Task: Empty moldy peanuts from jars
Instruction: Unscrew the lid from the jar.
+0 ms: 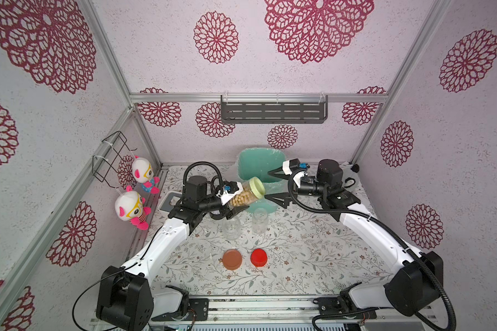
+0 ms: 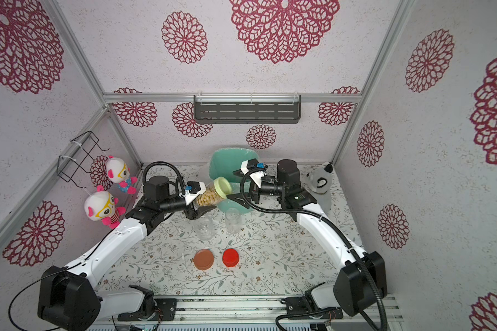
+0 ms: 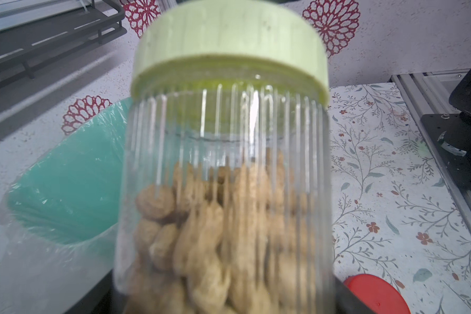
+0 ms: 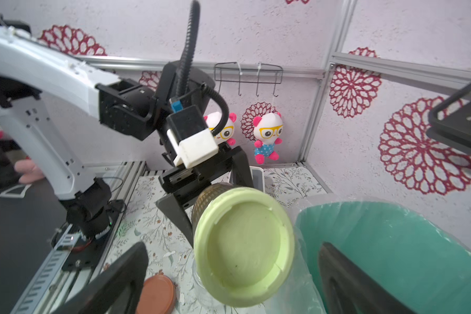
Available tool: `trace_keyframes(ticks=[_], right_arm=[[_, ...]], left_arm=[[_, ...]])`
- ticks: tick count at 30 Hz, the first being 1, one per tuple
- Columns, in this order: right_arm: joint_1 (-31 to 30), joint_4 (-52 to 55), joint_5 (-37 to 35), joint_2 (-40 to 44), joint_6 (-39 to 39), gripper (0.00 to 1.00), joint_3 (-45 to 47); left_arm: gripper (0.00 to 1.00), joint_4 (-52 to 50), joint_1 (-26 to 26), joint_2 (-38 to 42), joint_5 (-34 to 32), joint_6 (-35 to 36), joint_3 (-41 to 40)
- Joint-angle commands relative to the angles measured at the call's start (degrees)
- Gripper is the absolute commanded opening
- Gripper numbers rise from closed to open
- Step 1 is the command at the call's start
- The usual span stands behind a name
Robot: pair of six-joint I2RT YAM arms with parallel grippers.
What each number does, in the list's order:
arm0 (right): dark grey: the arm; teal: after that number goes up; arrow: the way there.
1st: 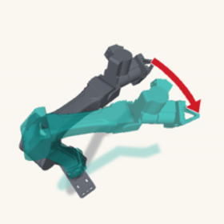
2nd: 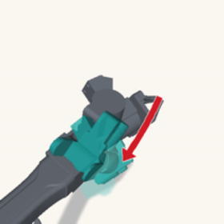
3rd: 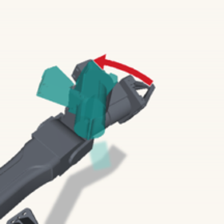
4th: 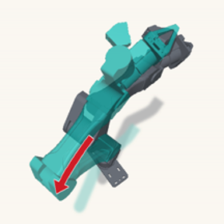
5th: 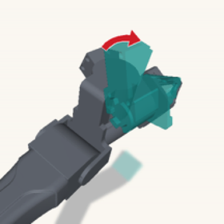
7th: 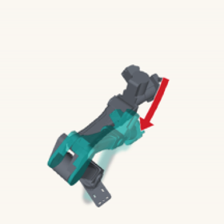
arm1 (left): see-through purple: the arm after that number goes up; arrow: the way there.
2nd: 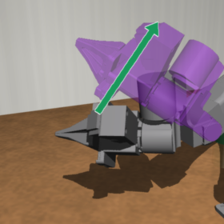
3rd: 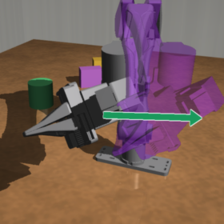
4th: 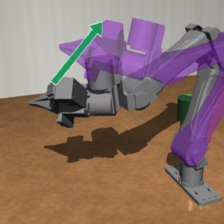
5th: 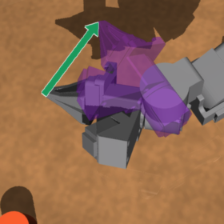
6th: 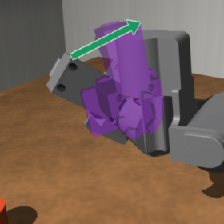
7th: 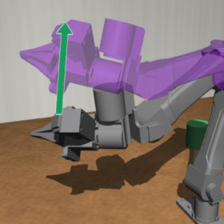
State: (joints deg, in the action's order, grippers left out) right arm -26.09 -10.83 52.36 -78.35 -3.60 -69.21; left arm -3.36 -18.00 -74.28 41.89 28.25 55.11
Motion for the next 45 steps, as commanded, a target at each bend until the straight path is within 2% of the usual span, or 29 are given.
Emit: trace_keyframes(ticks=[1,3,6,10,13,24,45], right_arm=[[-0.3,-6.0,-10.1,2.0,20.1,0.99,-1.0],[-0.7,-4.5,-14.4,2.0,26.7,0.99,-1.8],[-1.7,1.7,-25.6,2.0,34.7,0.99,-3.5],[-2.1,1.3,-26.8,1.4,44.1,0.99,-2.6],[-3.1,1.3,-27.4,0.4,47.0,0.99,-2.4],[-6.6,2.6,-23.6,-5.9,48.0,0.99,-7.0],[-8.7,0.8,-18.8,-8.8,48.0,0.99,-8.5]], left_arm=[[0.0,8.7,0.1,2.0,-1.8,-1.4,-0.2],[0.0,11.4,0.1,2.5,-3.9,-1.9,-1.3],[0.0,14.9,-0.3,3.1,-8.5,-2.1,-2.7],[0.0,18.0,-0.7,4.2,-11.4,-1.7,-4.4],[0.0,18.7,-0.8,4.3,-11.9,-1.7,-4.7],[0.0,20.4,-1.3,4.9,-12.8,-2.0,-5.5],[0.0,19.8,-1.2,4.8,-12.8,-1.3,-5.4]])
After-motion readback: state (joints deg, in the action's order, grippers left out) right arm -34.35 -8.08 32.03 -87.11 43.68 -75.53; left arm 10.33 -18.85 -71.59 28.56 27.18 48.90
